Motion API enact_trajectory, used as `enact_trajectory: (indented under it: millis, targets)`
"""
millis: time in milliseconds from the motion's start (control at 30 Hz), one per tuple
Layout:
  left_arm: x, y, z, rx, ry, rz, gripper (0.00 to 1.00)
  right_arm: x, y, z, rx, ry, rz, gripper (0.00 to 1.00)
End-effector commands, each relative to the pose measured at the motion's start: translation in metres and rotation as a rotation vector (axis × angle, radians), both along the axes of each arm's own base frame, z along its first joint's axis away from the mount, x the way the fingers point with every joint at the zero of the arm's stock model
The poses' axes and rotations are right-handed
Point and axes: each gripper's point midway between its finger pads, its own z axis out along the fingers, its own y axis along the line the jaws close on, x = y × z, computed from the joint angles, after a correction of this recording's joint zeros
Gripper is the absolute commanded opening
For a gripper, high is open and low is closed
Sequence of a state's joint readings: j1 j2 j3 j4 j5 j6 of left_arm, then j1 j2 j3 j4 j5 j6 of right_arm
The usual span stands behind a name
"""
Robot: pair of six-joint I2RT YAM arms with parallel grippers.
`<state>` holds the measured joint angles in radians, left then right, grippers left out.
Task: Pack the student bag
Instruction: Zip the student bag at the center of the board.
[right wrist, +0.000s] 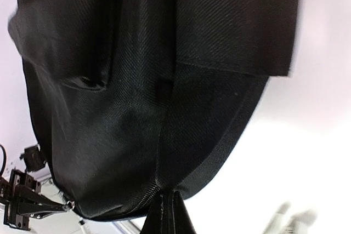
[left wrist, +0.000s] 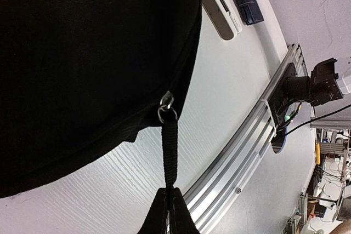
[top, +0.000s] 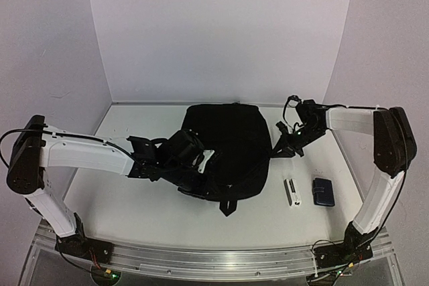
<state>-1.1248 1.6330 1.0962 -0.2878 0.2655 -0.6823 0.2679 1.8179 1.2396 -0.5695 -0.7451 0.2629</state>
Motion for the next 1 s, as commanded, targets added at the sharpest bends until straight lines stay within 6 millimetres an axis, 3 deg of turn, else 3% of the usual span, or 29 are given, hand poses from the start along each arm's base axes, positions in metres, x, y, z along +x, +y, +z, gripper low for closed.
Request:
enact_trajectory:
  millis: [0, 100, 167, 333, 400, 567, 667, 767, 967]
  targets:
    - [-0.004, 0.013, 0.018, 0.006, -0.029, 0.009, 0.0, 0.061, -0.043, 0.015, -0.135, -0.192, -0.083, 0.0]
    - [0.004, 0.007, 0.018, 0.014, -0.051, 0.016, 0.0, 0.064, -0.039, 0.029, -0.105, -0.212, -0.075, 0.0]
    - [0.01, -0.001, 0.021, 0.012, -0.071, 0.02, 0.0, 0.053, -0.026, 0.04, -0.023, -0.181, -0.05, 0.02]
    - [0.037, -0.018, 0.036, -0.049, -0.086, 0.055, 0.0, -0.008, 0.016, 0.063, 0.077, -0.175, 0.161, 0.58]
    - [0.044, -0.021, 0.041, -0.087, -0.07, 0.06, 0.0, -0.029, 0.027, 0.076, 0.057, -0.259, 0.261, 0.68]
    - [0.048, -0.025, 0.044, -0.137, -0.028, 0.041, 0.0, -0.064, 0.06, 0.098, -0.017, -0.507, 0.525, 0.71]
    - [0.051, -0.023, 0.042, -0.152, -0.001, 0.051, 0.0, -0.073, 0.073, 0.101, -0.062, -0.629, 0.662, 0.72]
    - [0.053, -0.019, 0.04, -0.167, 0.02, 0.067, 0.0, -0.08, 0.08, 0.098, -0.063, -0.694, 0.771, 0.71]
    - [0.056, -0.013, 0.041, -0.208, 0.058, 0.097, 0.0, -0.101, 0.101, 0.071, -0.119, -0.742, 0.952, 0.69]
